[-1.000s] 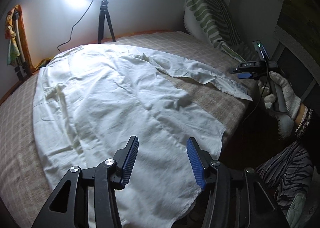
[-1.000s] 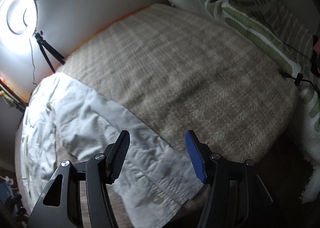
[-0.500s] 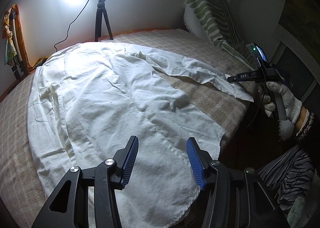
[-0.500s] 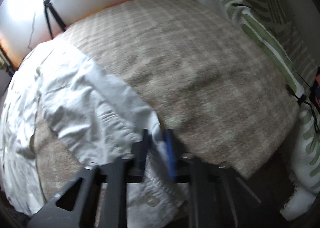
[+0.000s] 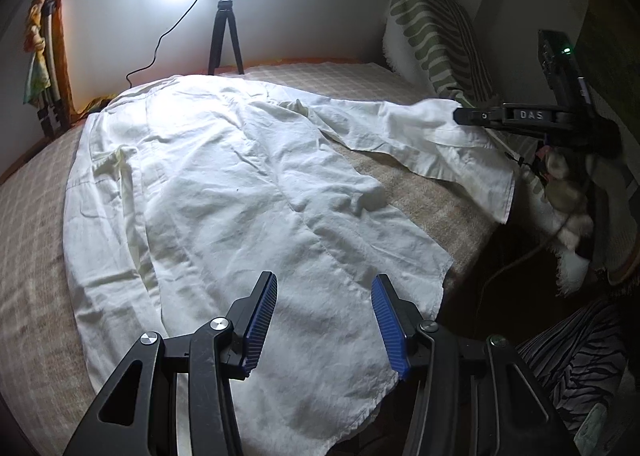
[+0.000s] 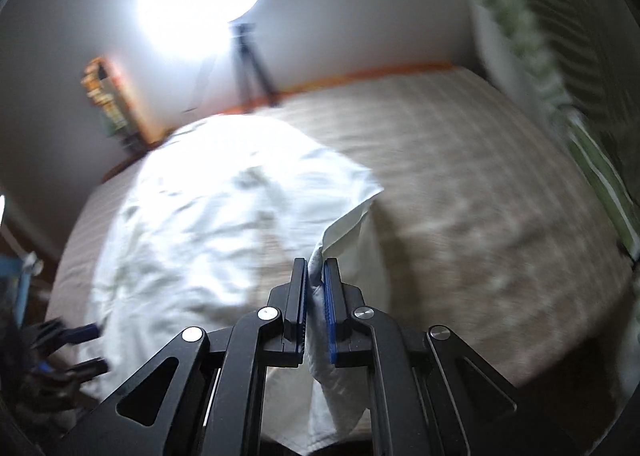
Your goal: Fold small clothes
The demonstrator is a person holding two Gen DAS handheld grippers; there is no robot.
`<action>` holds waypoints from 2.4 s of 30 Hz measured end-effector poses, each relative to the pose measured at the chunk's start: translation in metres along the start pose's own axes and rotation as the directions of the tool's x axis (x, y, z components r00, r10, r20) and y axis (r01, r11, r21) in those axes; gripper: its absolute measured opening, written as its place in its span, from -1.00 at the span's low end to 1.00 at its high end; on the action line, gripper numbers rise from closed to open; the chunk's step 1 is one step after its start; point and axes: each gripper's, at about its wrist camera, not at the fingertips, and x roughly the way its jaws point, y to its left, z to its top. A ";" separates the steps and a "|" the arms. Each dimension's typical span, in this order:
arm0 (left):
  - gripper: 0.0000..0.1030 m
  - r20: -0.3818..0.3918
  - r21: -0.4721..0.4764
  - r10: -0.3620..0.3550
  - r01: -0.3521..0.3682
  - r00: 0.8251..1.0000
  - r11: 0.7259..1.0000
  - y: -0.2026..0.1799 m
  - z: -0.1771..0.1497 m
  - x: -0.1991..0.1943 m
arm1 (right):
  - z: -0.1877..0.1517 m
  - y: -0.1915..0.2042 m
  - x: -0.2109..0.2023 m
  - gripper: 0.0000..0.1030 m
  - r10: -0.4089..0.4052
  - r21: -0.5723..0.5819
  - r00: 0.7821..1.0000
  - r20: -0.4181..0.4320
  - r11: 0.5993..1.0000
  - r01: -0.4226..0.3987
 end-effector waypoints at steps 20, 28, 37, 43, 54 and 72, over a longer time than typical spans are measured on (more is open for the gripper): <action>0.21 -0.010 -0.104 -0.086 0.084 0.996 0.991 -0.017 -0.011 0.037 | 0.000 0.083 0.033 -0.33 0.290 -0.170 0.931 -0.222 0.929 -0.330; 0.19 0.005 -0.188 -0.021 0.022 1.000 0.982 -0.002 -0.009 0.057 | 0.091 0.038 0.098 -0.21 0.217 -0.059 0.957 -0.194 0.971 -0.232; -0.77 -0.013 -0.209 -0.069 0.065 0.998 0.976 0.011 -0.006 0.076 | 0.156 0.026 0.204 -0.21 0.102 -0.007 0.969 -0.225 0.994 -0.106; -0.99 -0.005 -0.220 -0.096 0.093 0.995 0.971 0.009 -0.004 0.072 | 0.163 0.028 0.256 -0.92 0.017 -0.046 0.961 -0.275 0.998 -0.031; -1.00 0.029 -0.221 -0.141 0.144 0.990 0.965 -0.004 -0.010 0.049 | 0.169 0.080 0.224 -0.95 0.006 -0.197 0.983 -0.186 0.980 -0.043; -0.99 -0.002 -0.286 -0.091 0.087 0.996 0.954 0.002 -0.036 0.049 | 0.132 0.173 0.297 -0.94 0.030 -0.377 0.950 -0.311 0.913 -0.153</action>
